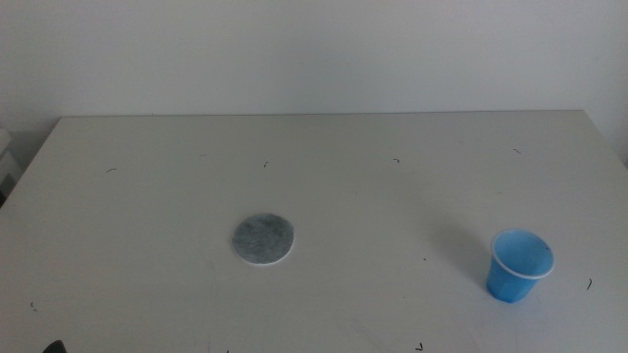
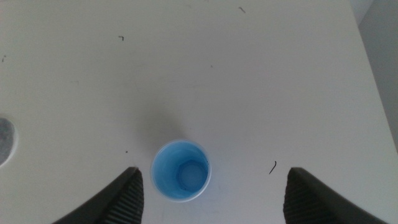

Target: Place an empty cup on a cup mat.

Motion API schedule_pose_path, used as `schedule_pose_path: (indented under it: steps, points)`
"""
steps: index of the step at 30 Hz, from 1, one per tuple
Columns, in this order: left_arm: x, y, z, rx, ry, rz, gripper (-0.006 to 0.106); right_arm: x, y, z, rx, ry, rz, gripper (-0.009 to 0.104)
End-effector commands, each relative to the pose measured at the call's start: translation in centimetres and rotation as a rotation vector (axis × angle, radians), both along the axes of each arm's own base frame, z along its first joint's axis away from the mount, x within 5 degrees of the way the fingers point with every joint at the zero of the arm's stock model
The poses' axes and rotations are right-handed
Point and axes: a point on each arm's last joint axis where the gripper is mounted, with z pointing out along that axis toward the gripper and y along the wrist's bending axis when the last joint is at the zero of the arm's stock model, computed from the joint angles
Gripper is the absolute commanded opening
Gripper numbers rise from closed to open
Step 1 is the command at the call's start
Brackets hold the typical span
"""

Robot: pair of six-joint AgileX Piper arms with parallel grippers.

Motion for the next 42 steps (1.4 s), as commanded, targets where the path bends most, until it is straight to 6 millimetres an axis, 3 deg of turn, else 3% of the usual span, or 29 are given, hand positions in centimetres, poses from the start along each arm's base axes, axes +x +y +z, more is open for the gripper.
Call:
schedule_pose_path:
  steps: [1, 11, 27, 42]
  points:
    - [0.1, 0.0, 0.8, -0.012, -0.084, 0.000, 0.105, 0.8, 0.2, 0.9, -0.016, -0.051, 0.030, 0.057]
    - [0.1, 0.0, 0.8, -0.012, -0.084, 0.000, 0.105, 4.3, 2.3, -2.2, -0.022, 0.086, 0.114, 0.057]
    - [0.1, 0.0, 0.8, -0.012, -0.084, 0.000, 0.105, 8.2, 2.5, -10.7, -0.063, 0.328, 0.110, 0.057]
    - [0.1, 0.0, 0.8, -0.012, -0.084, 0.000, 0.105, 11.4, 2.8, -16.5, -0.070, 0.465, 0.108, 0.057]
